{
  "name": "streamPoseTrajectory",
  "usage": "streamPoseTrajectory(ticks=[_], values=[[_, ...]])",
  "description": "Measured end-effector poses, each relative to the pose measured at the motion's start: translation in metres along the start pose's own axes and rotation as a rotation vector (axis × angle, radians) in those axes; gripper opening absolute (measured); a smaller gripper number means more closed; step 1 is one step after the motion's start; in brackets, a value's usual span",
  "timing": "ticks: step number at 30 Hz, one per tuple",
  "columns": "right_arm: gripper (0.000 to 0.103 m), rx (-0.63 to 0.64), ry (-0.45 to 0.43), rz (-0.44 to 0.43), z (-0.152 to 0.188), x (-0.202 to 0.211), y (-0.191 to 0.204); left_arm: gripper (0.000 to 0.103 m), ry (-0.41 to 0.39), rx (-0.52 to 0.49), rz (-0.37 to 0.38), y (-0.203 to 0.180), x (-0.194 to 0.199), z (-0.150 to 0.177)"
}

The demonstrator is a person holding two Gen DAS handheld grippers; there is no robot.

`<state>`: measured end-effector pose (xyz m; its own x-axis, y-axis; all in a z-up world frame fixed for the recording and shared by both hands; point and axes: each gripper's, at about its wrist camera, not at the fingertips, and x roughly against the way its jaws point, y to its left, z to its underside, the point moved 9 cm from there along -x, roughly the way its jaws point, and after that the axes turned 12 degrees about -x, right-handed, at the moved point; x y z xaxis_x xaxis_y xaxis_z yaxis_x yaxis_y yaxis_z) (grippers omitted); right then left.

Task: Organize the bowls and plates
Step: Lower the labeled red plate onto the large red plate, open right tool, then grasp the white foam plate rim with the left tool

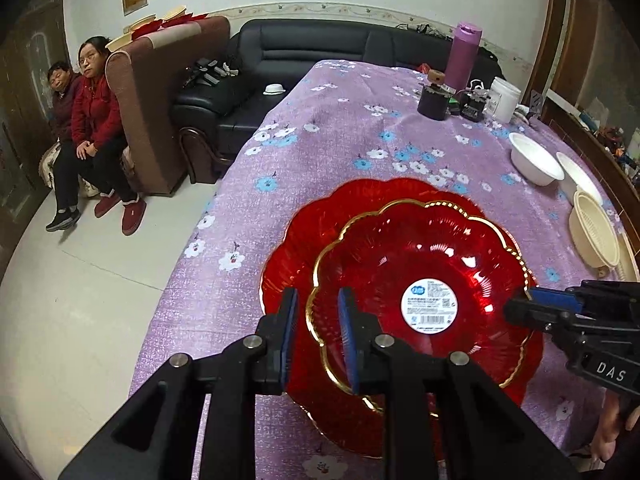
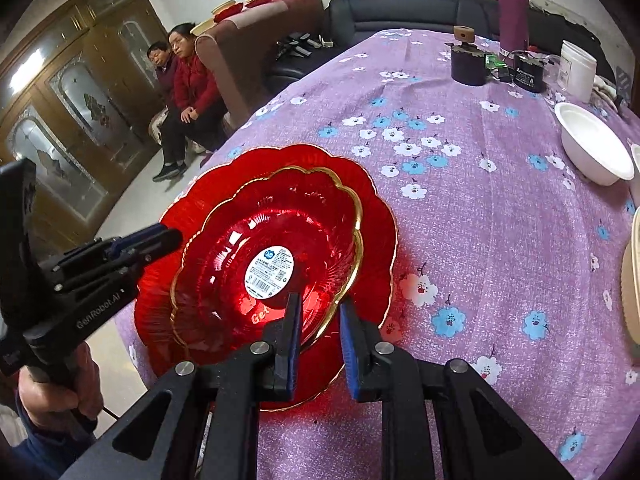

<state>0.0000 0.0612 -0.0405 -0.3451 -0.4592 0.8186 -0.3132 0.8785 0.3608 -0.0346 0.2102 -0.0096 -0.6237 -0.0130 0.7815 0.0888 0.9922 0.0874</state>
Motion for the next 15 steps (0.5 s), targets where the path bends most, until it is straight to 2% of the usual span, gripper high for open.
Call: streamPoseTrajectory(ticks=[4,10,12,15], values=[[0.026,0.006,-0.001,0.001,-0.001,0.009,-0.003,0.029,-0.016,-0.020,0.020,-0.009,0.006,-0.004],[0.033,-0.025,-0.037,-0.038,-0.005,0.038,-0.018,0.031,-0.026,-0.040,0.066,-0.026,0.013,-0.014],[0.036,-0.044,-0.059,-0.057,-0.008,0.052,-0.031,0.033,-0.033,-0.069,0.084,-0.039,0.018,-0.022],[0.037,-0.103,-0.081,-0.061,-0.016,0.072,-0.062,0.039,-0.032,-0.108,0.154,-0.067,0.024,-0.040]])
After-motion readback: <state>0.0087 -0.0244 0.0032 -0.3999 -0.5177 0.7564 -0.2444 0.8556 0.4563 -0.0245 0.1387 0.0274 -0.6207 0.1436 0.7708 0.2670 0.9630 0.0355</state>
